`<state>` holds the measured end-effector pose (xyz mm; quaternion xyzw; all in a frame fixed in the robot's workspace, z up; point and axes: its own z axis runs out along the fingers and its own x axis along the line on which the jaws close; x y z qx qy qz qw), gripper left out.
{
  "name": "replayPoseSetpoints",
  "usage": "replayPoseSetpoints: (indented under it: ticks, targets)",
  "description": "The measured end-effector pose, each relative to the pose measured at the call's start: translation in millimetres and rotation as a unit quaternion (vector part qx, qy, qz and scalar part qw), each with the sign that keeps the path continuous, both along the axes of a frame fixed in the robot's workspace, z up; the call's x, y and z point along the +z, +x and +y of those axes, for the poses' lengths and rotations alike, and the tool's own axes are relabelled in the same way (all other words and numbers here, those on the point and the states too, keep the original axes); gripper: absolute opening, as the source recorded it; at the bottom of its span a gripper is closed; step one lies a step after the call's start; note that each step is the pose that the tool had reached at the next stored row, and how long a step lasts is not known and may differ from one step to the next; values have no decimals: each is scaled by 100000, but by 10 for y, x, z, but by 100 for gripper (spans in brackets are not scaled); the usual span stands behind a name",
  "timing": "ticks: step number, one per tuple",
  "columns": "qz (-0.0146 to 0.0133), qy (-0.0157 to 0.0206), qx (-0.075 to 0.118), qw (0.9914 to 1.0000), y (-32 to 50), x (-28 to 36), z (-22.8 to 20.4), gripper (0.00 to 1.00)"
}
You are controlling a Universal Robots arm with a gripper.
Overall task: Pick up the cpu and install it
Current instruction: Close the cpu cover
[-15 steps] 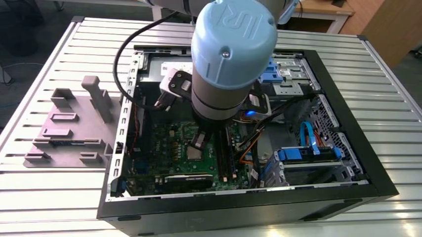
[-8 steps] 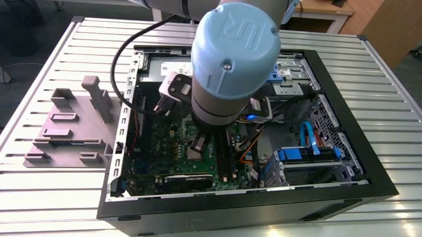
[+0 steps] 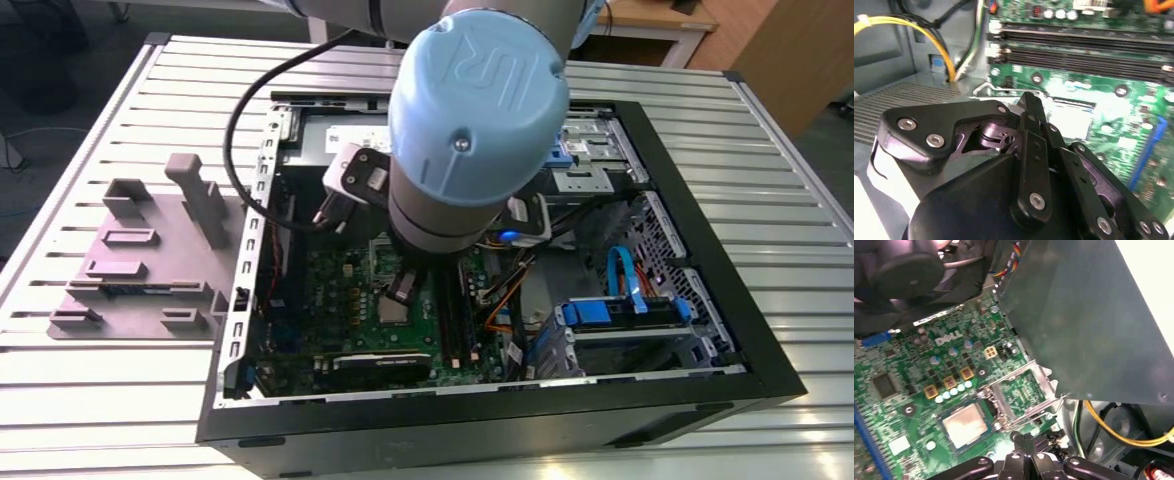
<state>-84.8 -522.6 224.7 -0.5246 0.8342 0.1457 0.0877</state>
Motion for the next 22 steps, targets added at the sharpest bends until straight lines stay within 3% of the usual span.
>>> replayPoseSetpoints:
  ticks: [4, 13, 15, 19, 22]
  targets:
    - [-7, 13, -2, 100000, 2, -23, 173, 11]
    - [9, -128, -213, 100000, 8, -170, 404, 11]
    - [32, -392, -291, 99999, 7, -201, 438, 11]
    - [221, -1379, -455, 99989, 8, -237, 474, 11]
    - [275, -1466, -477, 99988, 8, -247, 481, 11]
